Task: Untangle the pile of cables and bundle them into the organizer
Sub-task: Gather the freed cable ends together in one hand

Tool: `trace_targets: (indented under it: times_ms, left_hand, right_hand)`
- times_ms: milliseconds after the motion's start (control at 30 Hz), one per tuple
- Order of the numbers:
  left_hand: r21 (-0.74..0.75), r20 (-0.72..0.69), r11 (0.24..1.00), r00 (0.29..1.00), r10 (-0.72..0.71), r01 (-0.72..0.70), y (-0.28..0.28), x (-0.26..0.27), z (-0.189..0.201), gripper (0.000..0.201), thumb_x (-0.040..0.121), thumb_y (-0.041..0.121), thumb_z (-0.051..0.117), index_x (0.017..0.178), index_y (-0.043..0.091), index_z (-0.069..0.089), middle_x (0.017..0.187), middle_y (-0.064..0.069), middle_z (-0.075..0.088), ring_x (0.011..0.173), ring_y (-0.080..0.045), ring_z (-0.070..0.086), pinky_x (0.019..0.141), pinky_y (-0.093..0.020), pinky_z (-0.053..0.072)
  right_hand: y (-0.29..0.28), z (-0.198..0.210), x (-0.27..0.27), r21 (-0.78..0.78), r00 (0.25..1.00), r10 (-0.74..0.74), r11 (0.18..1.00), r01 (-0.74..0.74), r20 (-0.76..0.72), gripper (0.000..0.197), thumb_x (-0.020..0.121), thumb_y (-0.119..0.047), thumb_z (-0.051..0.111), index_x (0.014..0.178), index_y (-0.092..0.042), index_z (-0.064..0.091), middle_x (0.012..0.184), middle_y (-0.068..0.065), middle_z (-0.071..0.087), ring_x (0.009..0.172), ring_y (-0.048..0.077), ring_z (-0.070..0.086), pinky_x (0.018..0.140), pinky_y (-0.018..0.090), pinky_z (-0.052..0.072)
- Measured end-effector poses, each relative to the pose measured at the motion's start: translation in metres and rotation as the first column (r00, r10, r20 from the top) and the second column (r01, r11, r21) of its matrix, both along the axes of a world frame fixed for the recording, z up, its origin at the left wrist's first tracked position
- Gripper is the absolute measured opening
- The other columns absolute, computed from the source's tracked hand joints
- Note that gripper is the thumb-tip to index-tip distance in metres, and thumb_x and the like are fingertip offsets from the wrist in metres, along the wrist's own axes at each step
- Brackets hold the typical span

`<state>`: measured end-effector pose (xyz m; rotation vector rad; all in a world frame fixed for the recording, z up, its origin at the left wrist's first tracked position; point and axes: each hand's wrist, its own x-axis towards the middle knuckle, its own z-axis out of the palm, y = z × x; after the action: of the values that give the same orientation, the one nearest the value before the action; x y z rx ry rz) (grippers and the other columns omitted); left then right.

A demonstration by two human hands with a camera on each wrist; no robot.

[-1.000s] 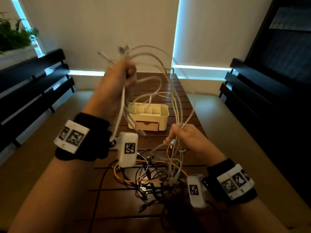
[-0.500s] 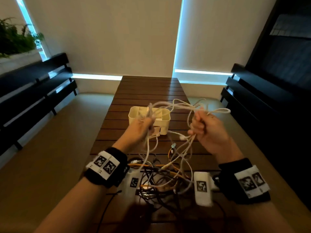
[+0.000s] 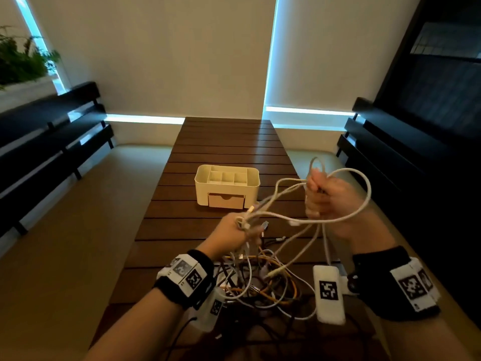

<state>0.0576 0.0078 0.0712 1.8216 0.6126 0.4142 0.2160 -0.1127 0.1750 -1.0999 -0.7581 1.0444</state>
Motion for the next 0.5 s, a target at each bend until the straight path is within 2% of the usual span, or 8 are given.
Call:
trace_targets:
  times_ms: [100,200,233,267,300,367,433,500]
  left_hand:
    - [-0.225,0.099,0.925,0.938,0.333,-0.305,0.024,-0.016,0.005,0.041,0.089,0.010,0.060,0.127,-0.003,0.050,0.080,0.000,0.062,0.062,-0.010,0.058,0.059,-0.023,0.051]
    - [-0.364,0.162,0.871,0.898,0.408,-0.330,0.040,-0.040,0.011,0.035,0.088,0.005,0.059,0.122,-0.001,0.054,0.092,-0.009,0.065,0.059,-0.010,0.055,0.056,-0.023,0.048]
    - [-0.338,0.137,0.895,0.926,0.353,-0.291,0.041,-0.047,0.016,0.029,0.088,0.006,0.060,0.116,0.002,0.058,0.092,-0.008,0.064,0.061,-0.009,0.057,0.058,-0.022,0.049]
    - [-0.273,0.065,0.936,0.966,0.249,-0.223,0.041,-0.054,0.020,0.025,0.087,0.008,0.062,0.111,0.002,0.061,0.087,-0.005,0.063,0.063,-0.008,0.059,0.060,-0.021,0.050]
    - [-0.222,-0.034,0.969,0.994,0.106,-0.111,0.040,-0.060,0.024,0.024,0.084,0.011,0.065,0.106,0.001,0.063,0.082,-0.004,0.063,0.065,-0.007,0.061,0.063,-0.021,0.051]
    - [-0.145,-0.255,0.983,0.956,-0.144,0.110,0.042,-0.070,0.029,0.032,0.071,0.020,0.078,0.097,0.005,0.066,0.083,-0.004,0.067,0.074,-0.009,0.065,0.075,-0.028,0.051]
    - [-0.080,-0.363,0.985,0.916,-0.172,0.153,0.046,-0.078,0.031,0.046,0.051,0.032,0.084,0.090,0.014,0.068,0.095,-0.002,0.067,0.088,-0.014,0.064,0.084,-0.033,0.046]
    - [-0.077,-0.315,0.997,0.948,-0.053,0.031,0.052,-0.086,0.031,0.044,0.051,0.024,0.086,0.088,0.015,0.065,0.096,0.000,0.062,0.087,-0.014,0.059,0.078,-0.030,0.043]
  right_hand:
    - [-0.028,-0.004,0.005,-0.082,0.912,-0.175,0.972,0.220,0.371,0.032,0.092,-0.026,0.046,0.063,-0.012,0.044,0.042,-0.008,0.033,0.036,0.006,0.028,0.034,0.015,0.026]
    - [-0.067,-0.011,0.010,-0.065,0.682,-0.254,0.912,0.405,0.686,0.032,0.095,-0.026,0.047,0.066,-0.013,0.052,0.052,-0.001,0.042,0.048,0.013,0.036,0.047,0.024,0.031]
    - [-0.080,-0.015,0.011,-0.074,0.611,-0.211,0.911,0.406,0.763,0.027,0.094,-0.026,0.049,0.071,-0.013,0.054,0.055,0.000,0.045,0.051,0.013,0.040,0.050,0.027,0.032]
    - [-0.090,-0.020,0.013,-0.113,0.589,-0.142,0.921,0.374,0.796,0.023,0.093,-0.025,0.050,0.075,-0.012,0.056,0.055,-0.003,0.047,0.050,0.010,0.042,0.050,0.026,0.033]
    - [-0.099,-0.026,0.014,-0.180,0.608,-0.056,0.930,0.320,0.792,0.022,0.093,-0.024,0.050,0.075,-0.012,0.056,0.053,-0.005,0.046,0.048,0.006,0.041,0.048,0.022,0.033]
    - [-0.111,-0.042,0.022,-0.348,0.640,0.130,0.910,0.227,0.757,0.025,0.093,-0.022,0.050,0.071,-0.011,0.053,0.051,-0.007,0.043,0.045,0.003,0.037,0.045,0.017,0.030]
    - [-0.117,-0.062,0.034,-0.508,0.607,0.301,0.838,0.200,0.736,0.026,0.094,-0.023,0.051,0.069,-0.013,0.052,0.057,-0.007,0.046,0.048,0.001,0.041,0.048,0.016,0.031]
    - [-0.120,-0.081,0.044,-0.684,0.544,0.515,0.712,0.159,0.663,0.024,0.095,-0.025,0.049,0.072,-0.020,0.052,0.066,-0.007,0.050,0.050,-0.004,0.045,0.052,0.011,0.033]
